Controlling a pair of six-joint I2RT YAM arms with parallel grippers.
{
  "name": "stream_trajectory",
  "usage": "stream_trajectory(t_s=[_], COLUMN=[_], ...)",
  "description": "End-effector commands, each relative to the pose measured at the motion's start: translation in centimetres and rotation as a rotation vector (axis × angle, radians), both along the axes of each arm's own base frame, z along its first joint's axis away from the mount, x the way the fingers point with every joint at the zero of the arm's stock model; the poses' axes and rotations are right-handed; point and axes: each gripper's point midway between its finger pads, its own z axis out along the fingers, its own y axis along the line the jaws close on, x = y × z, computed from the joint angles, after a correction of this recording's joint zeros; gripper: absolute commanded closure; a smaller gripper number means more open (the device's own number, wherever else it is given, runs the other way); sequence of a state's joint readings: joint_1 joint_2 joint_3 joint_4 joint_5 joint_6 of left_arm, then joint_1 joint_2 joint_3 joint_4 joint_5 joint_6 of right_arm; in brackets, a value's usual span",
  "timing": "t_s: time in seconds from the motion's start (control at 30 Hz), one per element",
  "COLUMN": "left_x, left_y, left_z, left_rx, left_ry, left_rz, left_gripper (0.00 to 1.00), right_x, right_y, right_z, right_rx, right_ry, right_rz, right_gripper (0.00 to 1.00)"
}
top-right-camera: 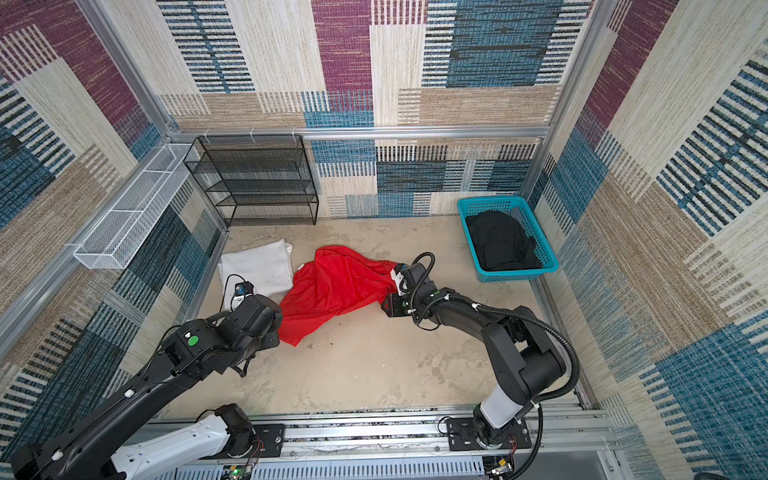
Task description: Fold and stack the t-shirts
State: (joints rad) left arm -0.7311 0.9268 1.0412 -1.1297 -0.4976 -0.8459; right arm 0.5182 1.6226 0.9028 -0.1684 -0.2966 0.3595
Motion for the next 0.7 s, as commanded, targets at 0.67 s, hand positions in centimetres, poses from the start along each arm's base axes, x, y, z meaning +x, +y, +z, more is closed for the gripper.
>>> stream_trajectory(t_s=[0.67], left_x=[-1.1], left_y=[1.2], left_z=[-0.5], left_rx=[-0.009], left_ry=[-0.008], left_rz=[0.026], left_gripper=[1.0], right_x=[4.2], right_y=[4.2], right_z=[0.3], right_rx=[0.011], right_ry=[-0.068], right_rz=[0.044], right_gripper=[0.53])
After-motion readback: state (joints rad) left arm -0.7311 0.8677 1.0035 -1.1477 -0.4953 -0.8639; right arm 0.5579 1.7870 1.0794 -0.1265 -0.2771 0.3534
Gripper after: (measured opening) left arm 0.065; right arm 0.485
